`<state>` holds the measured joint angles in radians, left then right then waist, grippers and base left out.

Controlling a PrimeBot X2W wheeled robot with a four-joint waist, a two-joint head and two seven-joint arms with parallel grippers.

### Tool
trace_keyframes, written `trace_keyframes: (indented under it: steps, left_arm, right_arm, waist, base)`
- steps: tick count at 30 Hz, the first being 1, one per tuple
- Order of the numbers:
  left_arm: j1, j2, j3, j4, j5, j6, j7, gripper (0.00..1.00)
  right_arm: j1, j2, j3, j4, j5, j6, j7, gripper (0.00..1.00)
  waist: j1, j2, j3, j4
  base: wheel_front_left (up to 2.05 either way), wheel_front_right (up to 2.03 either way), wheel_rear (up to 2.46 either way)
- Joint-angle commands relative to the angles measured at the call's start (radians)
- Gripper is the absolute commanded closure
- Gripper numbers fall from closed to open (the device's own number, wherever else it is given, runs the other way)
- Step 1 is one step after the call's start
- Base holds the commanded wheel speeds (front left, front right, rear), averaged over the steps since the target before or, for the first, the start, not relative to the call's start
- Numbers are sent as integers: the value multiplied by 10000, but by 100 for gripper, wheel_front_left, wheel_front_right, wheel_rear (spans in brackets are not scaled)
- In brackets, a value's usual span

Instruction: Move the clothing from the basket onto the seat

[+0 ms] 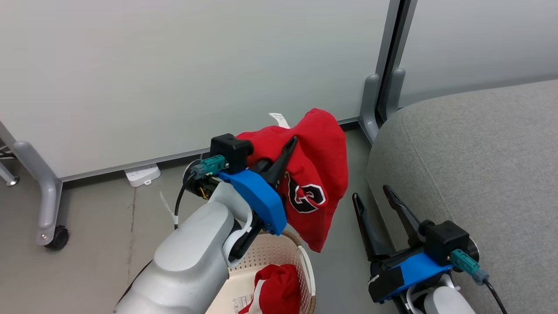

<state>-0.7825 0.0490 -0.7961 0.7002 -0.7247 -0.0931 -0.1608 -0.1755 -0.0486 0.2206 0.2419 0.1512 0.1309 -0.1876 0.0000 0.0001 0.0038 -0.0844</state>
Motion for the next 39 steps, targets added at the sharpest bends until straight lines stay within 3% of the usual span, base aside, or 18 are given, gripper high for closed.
trace_keyframes:
  steps: [1, 23, 30, 39]
  left_arm:
    - [-239, 28, -219, -126, -177, 84, 51, 100]
    - [-764, 26, -1873, 275, -1587, 362, -88, 100]
    - [-882, 25, -2302, 262, -1989, 457, -196, 100]
    - [-1059, 28, -2801, 195, -2448, 556, -300, 100]
  right_arm:
    - [161, -31, 14, -39, -29, -5, 15, 0]
    - [68, -31, 357, -96, -100, -3, 349, 0]
    - [-509, -31, 1215, 95, 264, -5, 1225, 0]
    - [-1793, -30, 1770, 1291, 614, -3, 2340, 0]
  waist:
    - [0, -1, -9, -35]
    - [0, -1, -142, -152]
    - [0, -1, -201, -125]
    - [0, -1, -162, -62]
  base:
    - [0, 0, 0]
    - [0, 0, 0]
    - [0, 0, 0]
    - [0, 0, 0]
